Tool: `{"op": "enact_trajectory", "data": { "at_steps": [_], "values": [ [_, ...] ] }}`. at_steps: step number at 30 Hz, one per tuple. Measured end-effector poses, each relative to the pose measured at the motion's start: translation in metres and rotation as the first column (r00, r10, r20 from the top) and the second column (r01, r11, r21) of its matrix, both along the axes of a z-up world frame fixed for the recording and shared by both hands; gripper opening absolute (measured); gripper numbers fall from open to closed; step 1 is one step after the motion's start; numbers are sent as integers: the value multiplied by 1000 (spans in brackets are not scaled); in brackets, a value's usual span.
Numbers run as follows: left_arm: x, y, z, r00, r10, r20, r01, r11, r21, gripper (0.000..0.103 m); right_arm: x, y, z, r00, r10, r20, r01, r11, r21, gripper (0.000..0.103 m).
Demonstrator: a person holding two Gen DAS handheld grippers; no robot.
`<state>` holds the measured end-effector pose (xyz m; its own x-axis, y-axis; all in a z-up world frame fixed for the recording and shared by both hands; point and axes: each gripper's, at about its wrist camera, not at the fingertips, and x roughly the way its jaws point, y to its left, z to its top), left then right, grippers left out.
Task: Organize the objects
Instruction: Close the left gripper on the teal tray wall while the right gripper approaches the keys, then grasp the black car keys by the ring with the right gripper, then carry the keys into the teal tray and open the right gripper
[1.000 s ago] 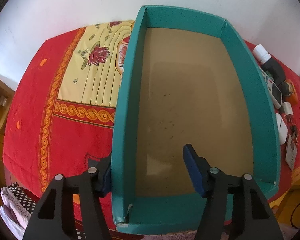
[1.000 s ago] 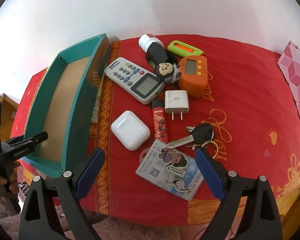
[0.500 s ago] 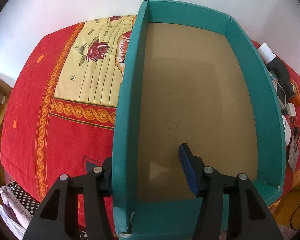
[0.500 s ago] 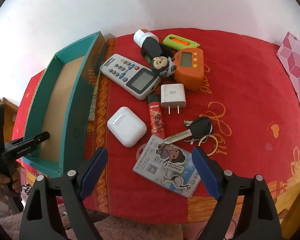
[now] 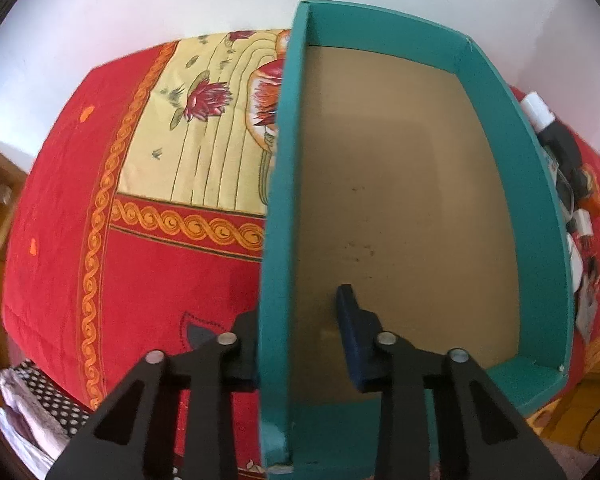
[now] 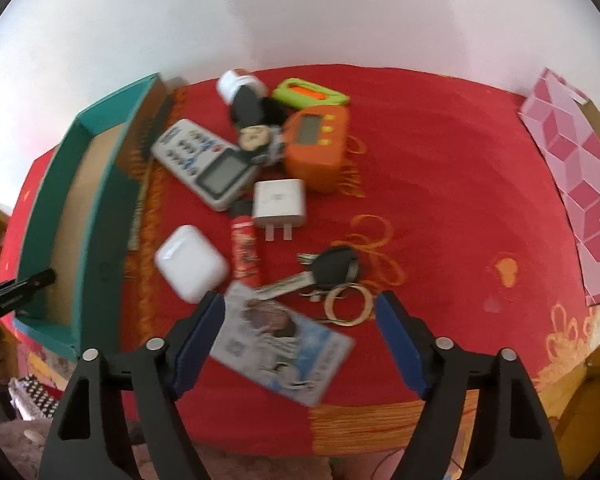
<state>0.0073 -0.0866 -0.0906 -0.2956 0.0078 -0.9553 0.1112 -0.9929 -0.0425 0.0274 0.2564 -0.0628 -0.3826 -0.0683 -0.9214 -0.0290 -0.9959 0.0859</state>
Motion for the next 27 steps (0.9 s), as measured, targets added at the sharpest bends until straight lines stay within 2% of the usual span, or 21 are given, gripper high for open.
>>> {"op": "enact_trajectory", "data": {
  "at_steps": [4, 7, 10, 12, 14, 19, 23, 25, 26, 27],
  "values": [
    [0, -8, 1, 1000, 3, 3, -3, 1000, 5, 13, -2, 19, -5, 999, -45, 29, 46, 999, -8, 78],
    [2, -7, 2, 1000, -15, -5, 15, 1000, -15, 12, -2, 24, -9, 998, -53, 45, 54, 998, -33, 73],
    [1, -10, 3, 1000, -19, 2, 19, 1000, -25, 7, -2, 26, -12, 996, -61, 64, 64, 997, -49, 61],
    [1, -10, 3, 1000, -18, 15, 18, 1000, -3, 7, -2, 26, -15, 996, -62, 69, 66, 996, -61, 48],
    [3, -11, 4, 999, -20, 30, 19, 1000, 19, 7, -4, 27, -17, 996, -57, 69, 62, 996, -68, 41],
    [6, -12, 3, 999, -28, 23, 28, 1000, 8, 8, -13, 25, -23, 997, -50, 62, 54, 997, -63, 37],
    [6, -10, 4, 999, -41, 12, 41, 999, -15, 8, -19, 25, -31, 997, -44, 61, 48, 997, -62, 29],
    [6, -9, 5, 999, -49, 9, 49, 998, -25, 8, -19, 27, -31, 998, -49, 47, 53, 995, -80, 21],
    [6, -9, 5, 999, -51, 7, 52, 998, -28, 8, -20, 26, -31, 998, -48, 45, 52, 996, -72, 9],
    [6, -9, 5, 999, -52, 6, 52, 998, -29, 8, -19, 25, -31, 998, -47, 43, 49, 997, -54, 9]
  ]
}}
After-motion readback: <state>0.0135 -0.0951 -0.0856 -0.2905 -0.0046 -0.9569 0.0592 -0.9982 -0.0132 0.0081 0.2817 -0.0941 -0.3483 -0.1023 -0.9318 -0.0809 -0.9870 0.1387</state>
